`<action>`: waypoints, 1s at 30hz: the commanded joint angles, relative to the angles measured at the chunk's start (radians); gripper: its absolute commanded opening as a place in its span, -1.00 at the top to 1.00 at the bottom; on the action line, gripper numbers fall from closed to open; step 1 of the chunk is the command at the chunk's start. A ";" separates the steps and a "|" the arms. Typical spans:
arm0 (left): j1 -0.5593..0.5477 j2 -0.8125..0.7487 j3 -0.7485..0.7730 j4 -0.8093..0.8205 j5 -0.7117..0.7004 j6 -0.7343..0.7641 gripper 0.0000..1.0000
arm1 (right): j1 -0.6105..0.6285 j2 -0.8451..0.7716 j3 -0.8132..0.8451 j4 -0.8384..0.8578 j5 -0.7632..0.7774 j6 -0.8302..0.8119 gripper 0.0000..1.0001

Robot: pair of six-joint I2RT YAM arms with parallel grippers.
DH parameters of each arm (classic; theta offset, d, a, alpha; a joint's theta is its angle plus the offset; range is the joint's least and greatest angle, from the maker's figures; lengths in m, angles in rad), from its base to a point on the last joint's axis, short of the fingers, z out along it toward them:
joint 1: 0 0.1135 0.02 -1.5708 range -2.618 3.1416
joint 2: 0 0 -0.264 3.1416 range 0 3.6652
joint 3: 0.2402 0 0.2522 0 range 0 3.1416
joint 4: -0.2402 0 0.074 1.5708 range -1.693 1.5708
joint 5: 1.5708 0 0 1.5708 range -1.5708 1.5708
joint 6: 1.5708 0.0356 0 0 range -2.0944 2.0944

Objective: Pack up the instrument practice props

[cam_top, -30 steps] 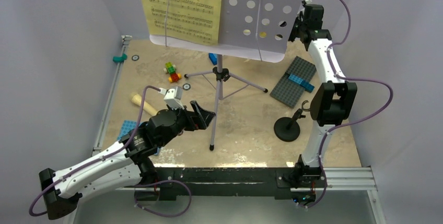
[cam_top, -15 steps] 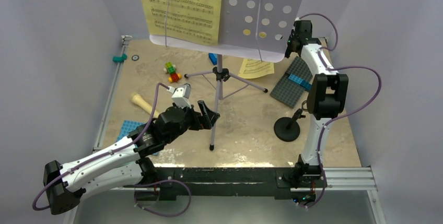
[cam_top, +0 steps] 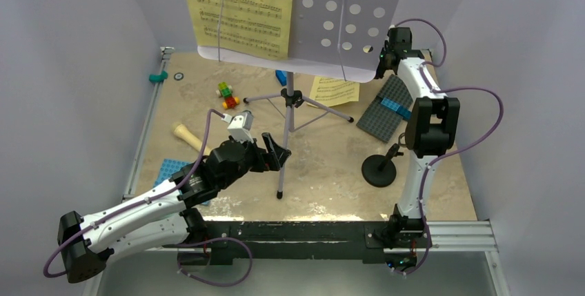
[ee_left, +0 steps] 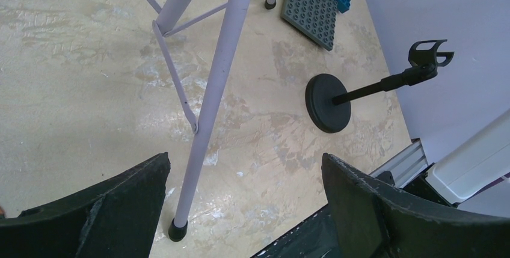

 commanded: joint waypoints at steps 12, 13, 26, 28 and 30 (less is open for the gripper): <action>0.002 -0.029 0.038 0.001 0.018 -0.013 -1.00 | -0.046 -0.090 0.022 -0.070 0.128 -0.019 0.00; 0.002 -0.034 0.037 -0.003 0.019 -0.016 -1.00 | -0.057 -0.106 0.006 -0.070 0.141 -0.020 -0.04; 0.002 -0.073 0.100 -0.058 -0.030 0.027 -1.00 | -0.041 -0.626 -0.353 0.137 0.134 0.015 -0.11; 0.002 -0.075 0.124 -0.069 -0.042 0.043 -1.00 | -0.016 -0.729 -0.434 0.171 0.141 0.021 -0.11; 0.002 -0.077 0.147 -0.082 -0.054 0.057 -1.00 | 0.025 -0.831 -0.522 0.196 0.160 0.015 -0.11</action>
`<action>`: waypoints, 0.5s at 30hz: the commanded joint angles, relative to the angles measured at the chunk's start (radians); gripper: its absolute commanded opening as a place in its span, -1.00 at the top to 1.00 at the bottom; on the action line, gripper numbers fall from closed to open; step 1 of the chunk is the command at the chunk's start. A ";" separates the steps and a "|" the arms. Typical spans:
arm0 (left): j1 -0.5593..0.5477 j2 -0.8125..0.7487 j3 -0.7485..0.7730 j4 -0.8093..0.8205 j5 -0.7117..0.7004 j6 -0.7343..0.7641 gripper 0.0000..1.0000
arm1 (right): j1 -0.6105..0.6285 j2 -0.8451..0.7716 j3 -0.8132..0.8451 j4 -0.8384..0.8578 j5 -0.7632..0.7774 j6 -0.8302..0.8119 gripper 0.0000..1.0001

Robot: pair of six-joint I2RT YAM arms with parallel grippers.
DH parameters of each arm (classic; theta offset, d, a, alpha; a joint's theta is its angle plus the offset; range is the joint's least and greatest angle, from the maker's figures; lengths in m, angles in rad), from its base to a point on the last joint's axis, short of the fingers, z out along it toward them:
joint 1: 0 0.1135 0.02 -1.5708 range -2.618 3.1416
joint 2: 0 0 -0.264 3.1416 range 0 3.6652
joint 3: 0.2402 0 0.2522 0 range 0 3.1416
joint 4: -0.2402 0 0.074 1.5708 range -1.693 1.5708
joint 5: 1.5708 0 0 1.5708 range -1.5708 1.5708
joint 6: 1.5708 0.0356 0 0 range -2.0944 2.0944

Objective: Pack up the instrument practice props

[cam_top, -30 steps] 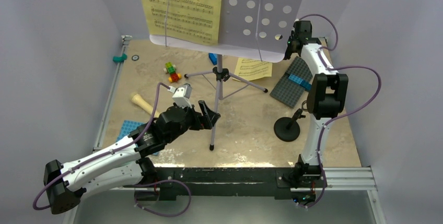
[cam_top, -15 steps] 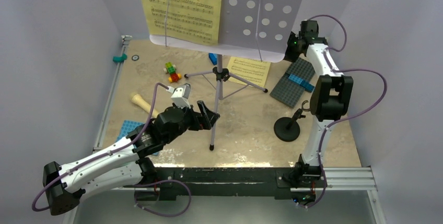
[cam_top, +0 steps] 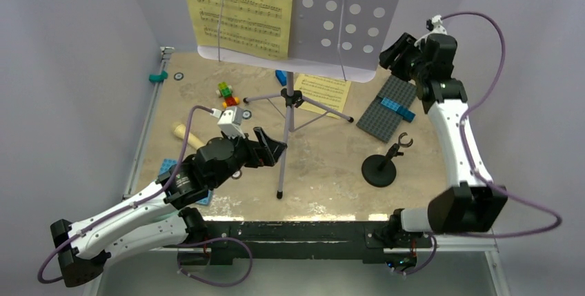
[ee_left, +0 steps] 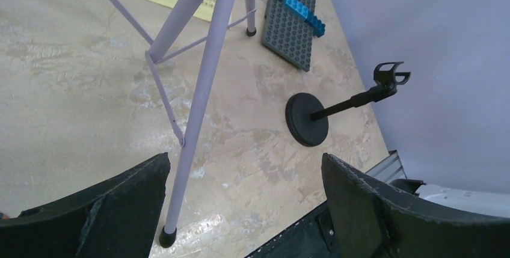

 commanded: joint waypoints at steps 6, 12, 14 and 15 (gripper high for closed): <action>0.002 -0.061 0.146 -0.060 -0.096 0.094 -1.00 | 0.294 -0.472 -0.420 0.147 0.191 -0.087 -0.09; 0.002 -0.130 0.188 -0.096 -0.148 0.132 -0.99 | 0.493 -0.739 -0.659 0.147 0.291 -0.096 -0.03; 0.002 -0.150 0.192 -0.115 -0.166 0.139 -0.98 | 0.561 -0.822 -0.723 0.163 0.295 -0.122 0.00; 0.002 -0.158 0.198 -0.125 -0.178 0.145 -0.98 | 0.585 -0.864 -0.747 0.173 0.306 -0.141 0.01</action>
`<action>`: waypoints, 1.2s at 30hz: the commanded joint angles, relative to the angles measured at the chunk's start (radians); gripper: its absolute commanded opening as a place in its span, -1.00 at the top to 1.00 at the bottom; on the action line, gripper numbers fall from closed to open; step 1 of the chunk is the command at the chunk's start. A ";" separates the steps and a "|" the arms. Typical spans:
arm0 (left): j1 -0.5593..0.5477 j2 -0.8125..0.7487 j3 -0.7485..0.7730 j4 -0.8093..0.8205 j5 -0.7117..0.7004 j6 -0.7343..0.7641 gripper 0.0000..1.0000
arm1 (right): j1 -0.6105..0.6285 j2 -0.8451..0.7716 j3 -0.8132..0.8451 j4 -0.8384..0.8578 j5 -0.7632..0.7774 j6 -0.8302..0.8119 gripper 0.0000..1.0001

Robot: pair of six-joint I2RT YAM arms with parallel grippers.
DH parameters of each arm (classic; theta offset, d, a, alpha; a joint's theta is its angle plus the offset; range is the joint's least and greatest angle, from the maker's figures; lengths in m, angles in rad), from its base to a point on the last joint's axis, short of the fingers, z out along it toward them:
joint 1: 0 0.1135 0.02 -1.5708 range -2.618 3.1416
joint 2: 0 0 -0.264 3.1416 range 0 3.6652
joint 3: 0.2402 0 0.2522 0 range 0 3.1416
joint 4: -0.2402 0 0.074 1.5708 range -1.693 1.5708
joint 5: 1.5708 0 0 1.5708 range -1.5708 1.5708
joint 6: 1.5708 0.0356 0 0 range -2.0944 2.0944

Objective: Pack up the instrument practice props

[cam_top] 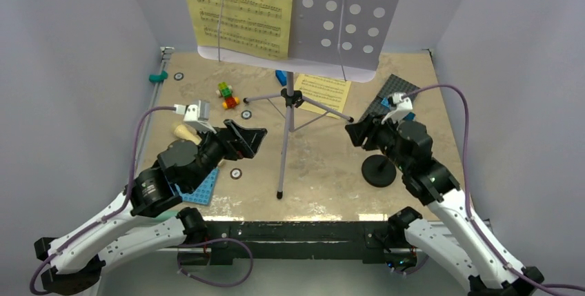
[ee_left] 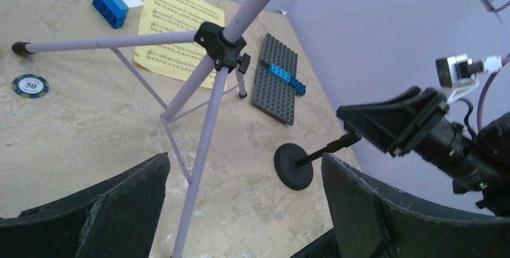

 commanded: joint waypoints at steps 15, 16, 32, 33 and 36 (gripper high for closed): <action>0.002 -0.136 0.232 -0.115 -0.225 0.271 -0.98 | 0.704 -0.132 0.143 0.150 0.458 -0.458 0.00; 0.002 -0.129 0.256 -0.101 -0.221 0.300 -0.98 | 0.705 -0.101 0.192 0.158 0.435 -0.477 -0.01; 0.002 0.125 0.618 0.223 -0.116 0.731 -0.94 | 0.716 0.431 0.923 0.165 0.425 -0.572 -0.30; 0.002 0.135 0.621 0.235 -0.112 0.736 -0.94 | 0.716 0.472 0.981 0.123 0.436 -0.563 -0.33; 0.002 0.150 0.614 0.285 -0.109 0.742 -0.94 | 0.712 0.554 1.071 0.064 0.470 -0.536 -0.44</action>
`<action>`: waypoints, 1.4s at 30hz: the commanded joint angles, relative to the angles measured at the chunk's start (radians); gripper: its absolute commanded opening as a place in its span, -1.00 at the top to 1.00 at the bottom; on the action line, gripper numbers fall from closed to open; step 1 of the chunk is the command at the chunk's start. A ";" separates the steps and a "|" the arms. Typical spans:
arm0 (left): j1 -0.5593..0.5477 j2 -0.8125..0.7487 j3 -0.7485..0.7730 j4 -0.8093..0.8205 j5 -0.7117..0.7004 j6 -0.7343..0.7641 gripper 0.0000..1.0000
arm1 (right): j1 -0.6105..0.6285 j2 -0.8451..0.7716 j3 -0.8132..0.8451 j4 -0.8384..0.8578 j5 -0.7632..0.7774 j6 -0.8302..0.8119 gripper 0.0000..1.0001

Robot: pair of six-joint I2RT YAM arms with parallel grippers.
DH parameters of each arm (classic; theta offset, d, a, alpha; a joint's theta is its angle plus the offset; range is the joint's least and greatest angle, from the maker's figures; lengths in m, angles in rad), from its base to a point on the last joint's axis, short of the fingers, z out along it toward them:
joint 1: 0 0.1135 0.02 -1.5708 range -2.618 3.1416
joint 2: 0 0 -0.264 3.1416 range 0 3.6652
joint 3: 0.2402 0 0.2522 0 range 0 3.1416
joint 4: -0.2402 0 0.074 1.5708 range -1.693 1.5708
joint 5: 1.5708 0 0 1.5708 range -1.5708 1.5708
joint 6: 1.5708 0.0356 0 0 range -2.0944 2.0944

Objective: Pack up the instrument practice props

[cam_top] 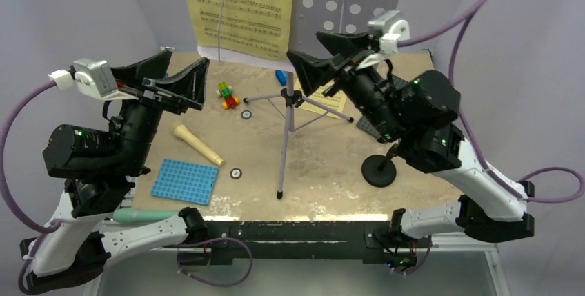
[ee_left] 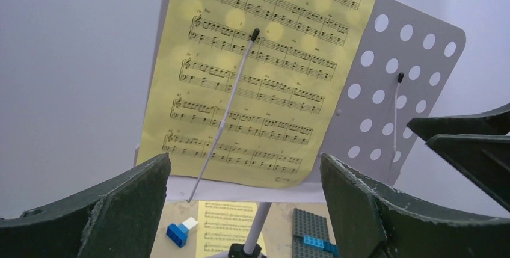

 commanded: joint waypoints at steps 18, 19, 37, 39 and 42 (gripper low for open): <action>0.002 0.046 0.016 0.244 -0.014 0.254 -0.94 | -0.099 0.270 0.268 -0.265 0.130 0.215 -0.50; 0.002 0.046 0.015 0.250 -0.014 0.263 -0.94 | -0.102 0.276 0.270 -0.260 0.135 0.215 -0.50; 0.002 0.075 -0.014 0.333 -0.013 0.378 -0.94 | -0.115 0.396 0.393 -0.249 0.149 0.180 -0.22; 0.002 0.090 -0.012 0.333 -0.017 0.394 -0.93 | -0.115 0.390 0.381 -0.240 0.146 0.175 -0.09; 0.003 0.119 0.001 0.304 0.000 0.401 -0.92 | -0.115 0.386 0.375 -0.236 0.146 0.171 0.12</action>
